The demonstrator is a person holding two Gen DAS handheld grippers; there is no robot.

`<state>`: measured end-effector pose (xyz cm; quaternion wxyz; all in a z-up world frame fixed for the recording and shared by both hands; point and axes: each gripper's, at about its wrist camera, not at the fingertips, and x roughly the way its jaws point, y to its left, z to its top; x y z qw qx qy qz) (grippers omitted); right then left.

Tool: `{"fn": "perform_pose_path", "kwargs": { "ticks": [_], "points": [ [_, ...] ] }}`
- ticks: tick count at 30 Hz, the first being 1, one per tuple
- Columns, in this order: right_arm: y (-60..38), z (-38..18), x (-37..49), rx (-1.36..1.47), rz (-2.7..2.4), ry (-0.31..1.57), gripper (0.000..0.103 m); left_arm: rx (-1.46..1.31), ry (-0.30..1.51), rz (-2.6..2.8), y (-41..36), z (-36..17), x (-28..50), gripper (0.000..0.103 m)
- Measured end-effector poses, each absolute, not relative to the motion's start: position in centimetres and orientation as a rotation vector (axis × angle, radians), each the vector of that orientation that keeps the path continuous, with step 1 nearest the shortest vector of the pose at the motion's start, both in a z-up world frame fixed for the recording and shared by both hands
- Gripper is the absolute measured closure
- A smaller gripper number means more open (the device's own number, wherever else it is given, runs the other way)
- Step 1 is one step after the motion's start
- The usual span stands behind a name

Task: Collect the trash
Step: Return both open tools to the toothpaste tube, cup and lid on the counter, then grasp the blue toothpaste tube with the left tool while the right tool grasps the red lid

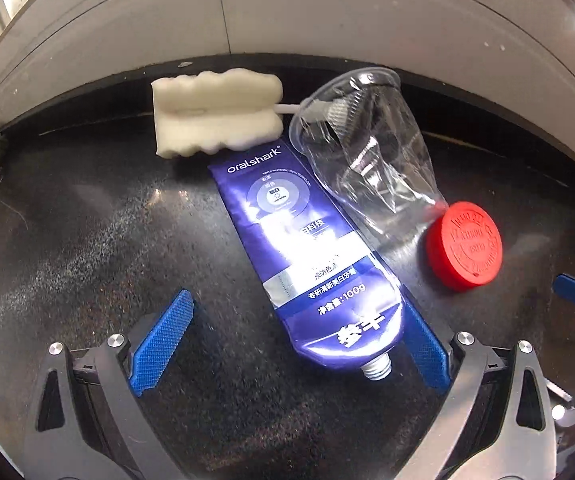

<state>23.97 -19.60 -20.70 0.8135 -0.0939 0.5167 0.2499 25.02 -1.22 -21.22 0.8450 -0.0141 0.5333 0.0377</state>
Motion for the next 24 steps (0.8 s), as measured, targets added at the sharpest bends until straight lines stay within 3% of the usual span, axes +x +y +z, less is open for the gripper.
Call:
{"fn": "perform_pose_path", "kwargs": {
  "ticks": [9,12,13,15,17,24],
  "points": [
    [-14.8,-22.2,27.0,-0.324,0.649,0.971,0.018,-0.048,1.125,0.104,2.4,-21.2,27.2,0.007],
    [-14.1,-22.0,27.3,-0.322,0.670,0.946,0.039,-0.043,1.118,0.102,2.9,-21.2,27.4,0.008],
    [-13.9,-21.8,27.4,-0.321,0.675,0.941,0.053,-0.041,1.116,0.099,2.9,-21.2,27.3,0.010],
    [-13.7,-21.7,27.4,-0.319,0.671,0.950,0.054,-0.032,1.103,0.086,2.8,-20.9,26.5,0.021],
    [-13.7,-21.7,27.1,-0.317,0.664,0.962,0.054,-0.018,1.096,0.070,2.5,-20.5,25.7,0.045],
    [-14.7,-20.2,24.7,-0.283,0.633,0.999,0.054,-0.086,1.118,0.044,3.1,-19.3,22.6,0.050]
  ]
}}
